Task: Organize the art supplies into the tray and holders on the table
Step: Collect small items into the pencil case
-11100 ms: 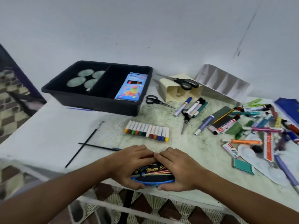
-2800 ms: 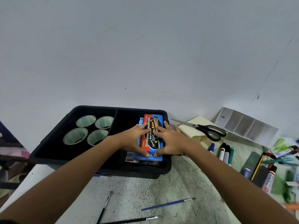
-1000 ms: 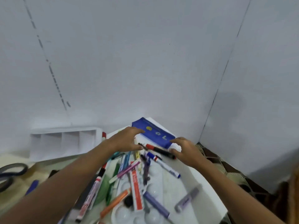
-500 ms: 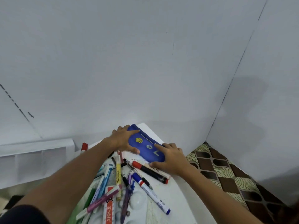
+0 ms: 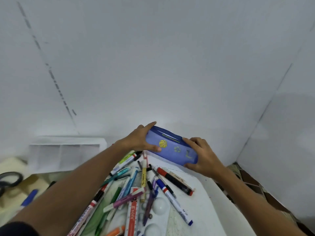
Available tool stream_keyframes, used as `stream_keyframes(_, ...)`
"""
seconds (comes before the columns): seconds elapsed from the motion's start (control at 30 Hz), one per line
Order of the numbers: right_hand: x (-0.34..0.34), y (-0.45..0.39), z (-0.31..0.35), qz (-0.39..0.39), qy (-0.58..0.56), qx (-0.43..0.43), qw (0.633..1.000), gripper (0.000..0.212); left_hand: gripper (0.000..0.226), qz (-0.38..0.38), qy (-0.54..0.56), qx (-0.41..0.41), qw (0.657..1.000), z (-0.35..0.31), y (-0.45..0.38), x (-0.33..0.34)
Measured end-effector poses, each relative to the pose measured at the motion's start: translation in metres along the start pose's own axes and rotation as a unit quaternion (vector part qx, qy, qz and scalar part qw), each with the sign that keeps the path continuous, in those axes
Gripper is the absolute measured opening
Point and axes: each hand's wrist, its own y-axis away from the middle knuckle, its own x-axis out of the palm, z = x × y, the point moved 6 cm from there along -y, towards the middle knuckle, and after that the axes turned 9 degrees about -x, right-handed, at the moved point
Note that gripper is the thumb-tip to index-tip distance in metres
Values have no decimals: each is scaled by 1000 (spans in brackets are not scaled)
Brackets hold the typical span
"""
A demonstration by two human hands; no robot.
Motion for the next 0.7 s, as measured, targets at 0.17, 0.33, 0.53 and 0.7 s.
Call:
stream_keyframes(0.17, -3, -17, 39, 14, 12, -81, 997, 90, 55, 1, 73, 4, 997, 16, 73, -43)
stream_keyframes(0.33, 8, -35, 97, 32, -29, -130, 991, 91, 25, 5, 129, -52, 990, 47, 154, -71)
stream_keyframes(0.53, 50, -41, 203, 107, -70, -176, 976, 90, 42, -40, 171, -84, 981, 115, 268, -89)
stream_keyframes(0.7, 103, -27, 312, 190, -95, -254, 944, 93, 63, -84, 102, -143, 981, 195, 382, -84)
